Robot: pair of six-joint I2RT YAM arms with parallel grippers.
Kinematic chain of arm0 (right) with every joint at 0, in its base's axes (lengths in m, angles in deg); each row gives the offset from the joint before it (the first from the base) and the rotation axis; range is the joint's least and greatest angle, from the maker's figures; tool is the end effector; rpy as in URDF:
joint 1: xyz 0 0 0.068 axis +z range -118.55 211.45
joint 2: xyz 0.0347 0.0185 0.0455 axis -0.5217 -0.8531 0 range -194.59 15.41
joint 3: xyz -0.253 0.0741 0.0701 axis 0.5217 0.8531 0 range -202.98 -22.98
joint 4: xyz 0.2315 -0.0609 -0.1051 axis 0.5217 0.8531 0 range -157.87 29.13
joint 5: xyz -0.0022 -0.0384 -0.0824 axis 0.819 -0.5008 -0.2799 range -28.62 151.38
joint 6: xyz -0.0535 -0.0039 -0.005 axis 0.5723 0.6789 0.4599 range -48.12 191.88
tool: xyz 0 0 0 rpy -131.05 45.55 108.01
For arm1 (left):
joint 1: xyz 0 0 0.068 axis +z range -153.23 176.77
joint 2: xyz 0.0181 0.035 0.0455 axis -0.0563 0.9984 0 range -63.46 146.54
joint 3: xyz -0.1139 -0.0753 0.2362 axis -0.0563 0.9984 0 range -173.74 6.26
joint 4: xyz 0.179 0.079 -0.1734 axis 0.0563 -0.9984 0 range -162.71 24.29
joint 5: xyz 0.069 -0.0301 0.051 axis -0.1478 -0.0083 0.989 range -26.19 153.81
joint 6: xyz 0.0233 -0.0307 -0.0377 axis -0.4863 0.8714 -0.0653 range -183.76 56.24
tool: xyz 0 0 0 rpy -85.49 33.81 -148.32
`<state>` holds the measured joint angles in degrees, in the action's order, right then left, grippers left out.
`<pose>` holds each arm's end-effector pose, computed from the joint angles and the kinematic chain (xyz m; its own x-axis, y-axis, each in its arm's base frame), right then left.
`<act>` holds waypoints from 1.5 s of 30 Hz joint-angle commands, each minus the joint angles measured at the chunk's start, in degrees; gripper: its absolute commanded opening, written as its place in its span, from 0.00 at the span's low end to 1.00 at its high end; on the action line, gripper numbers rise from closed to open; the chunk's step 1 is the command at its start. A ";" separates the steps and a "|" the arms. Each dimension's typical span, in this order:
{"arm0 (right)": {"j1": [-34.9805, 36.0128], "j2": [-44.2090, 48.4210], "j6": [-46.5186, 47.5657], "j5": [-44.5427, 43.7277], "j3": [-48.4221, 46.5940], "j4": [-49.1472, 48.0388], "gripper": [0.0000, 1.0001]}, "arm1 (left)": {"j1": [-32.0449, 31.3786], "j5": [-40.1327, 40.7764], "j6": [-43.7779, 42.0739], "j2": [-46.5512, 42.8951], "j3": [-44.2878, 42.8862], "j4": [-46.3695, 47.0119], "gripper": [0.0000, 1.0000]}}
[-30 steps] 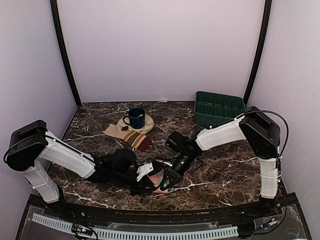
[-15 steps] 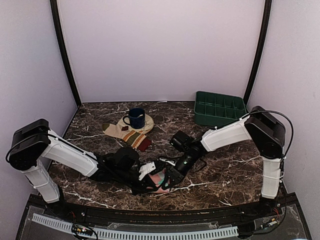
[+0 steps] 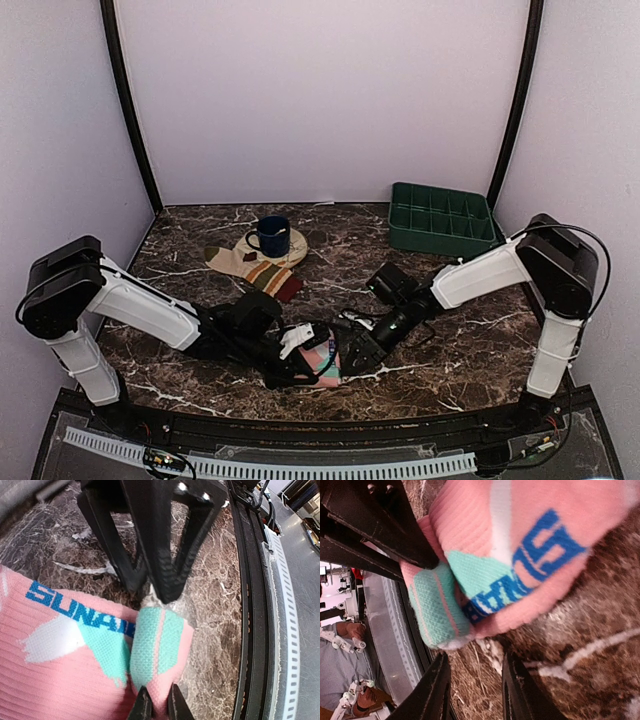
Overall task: Roll the socks
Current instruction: Roll the sock at the center of the board.
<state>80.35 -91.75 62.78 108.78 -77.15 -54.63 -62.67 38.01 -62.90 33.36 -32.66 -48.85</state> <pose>0.1990 0.2680 0.1165 -0.7055 -0.6459 -0.2916 -0.6011 0.3275 0.7290 0.1455 -0.2769 0.1304 -0.3479 0.5627 -0.7499 0.9371 0.1834 -0.2971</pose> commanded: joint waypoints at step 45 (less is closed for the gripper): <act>34.03 16.51 15.72 -68.35 3.93 -3.46 0.42 | 10.08 -25.74 2.01 18.99 -16.28 -26.46 0.00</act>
<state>113.14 -72.29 73.99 42.72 -70.20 -58.87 -52.72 9.12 -59.86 49.36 -49.88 -67.38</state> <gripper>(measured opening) 0.420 0.105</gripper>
